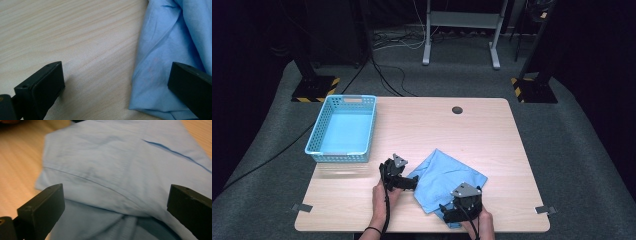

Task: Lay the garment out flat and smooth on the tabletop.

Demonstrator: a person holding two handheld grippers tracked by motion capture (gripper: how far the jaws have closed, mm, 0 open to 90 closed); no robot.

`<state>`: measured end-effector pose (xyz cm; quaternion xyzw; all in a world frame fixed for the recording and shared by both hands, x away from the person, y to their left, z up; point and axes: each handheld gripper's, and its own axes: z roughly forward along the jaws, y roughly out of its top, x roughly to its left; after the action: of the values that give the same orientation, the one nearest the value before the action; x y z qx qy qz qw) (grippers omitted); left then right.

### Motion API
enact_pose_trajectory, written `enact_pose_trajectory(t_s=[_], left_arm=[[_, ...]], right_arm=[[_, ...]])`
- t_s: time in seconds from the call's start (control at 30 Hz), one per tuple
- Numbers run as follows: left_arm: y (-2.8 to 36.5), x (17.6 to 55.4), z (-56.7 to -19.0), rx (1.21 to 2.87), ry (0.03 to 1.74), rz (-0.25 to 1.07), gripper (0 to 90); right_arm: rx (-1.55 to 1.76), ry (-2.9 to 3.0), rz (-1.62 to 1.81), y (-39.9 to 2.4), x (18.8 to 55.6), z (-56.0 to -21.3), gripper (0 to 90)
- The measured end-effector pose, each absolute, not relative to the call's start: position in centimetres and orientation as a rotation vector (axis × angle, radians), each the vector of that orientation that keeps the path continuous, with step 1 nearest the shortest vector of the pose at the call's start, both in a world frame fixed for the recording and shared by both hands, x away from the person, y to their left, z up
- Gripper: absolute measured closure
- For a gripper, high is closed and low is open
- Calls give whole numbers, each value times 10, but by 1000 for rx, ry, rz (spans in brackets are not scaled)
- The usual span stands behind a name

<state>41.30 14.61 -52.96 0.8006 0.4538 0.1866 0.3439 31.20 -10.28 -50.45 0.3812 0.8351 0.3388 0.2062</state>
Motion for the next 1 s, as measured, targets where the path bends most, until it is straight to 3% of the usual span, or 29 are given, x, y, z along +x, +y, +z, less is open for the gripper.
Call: enact_pose_trajectory(t_s=[0.33, 0.53, 0.77, 1.0], left_arm=[[146, 413, -530, 2081, 1175, 486, 7], [146, 413, -530, 2082, 1172, 484, 11], [145, 412, -530, 2082, 1170, 491, 10], [145, 413, -530, 2082, 1170, 490, 11]], right_arm=[[933, 2479, 844, -52, 313, -516, 36], [998, 2482, 850, -52, 320, -517, 138], [993, 2517, 866, -50, 321, -512, 434], [1000, 2522, 859, -48, 321, -510, 638]])
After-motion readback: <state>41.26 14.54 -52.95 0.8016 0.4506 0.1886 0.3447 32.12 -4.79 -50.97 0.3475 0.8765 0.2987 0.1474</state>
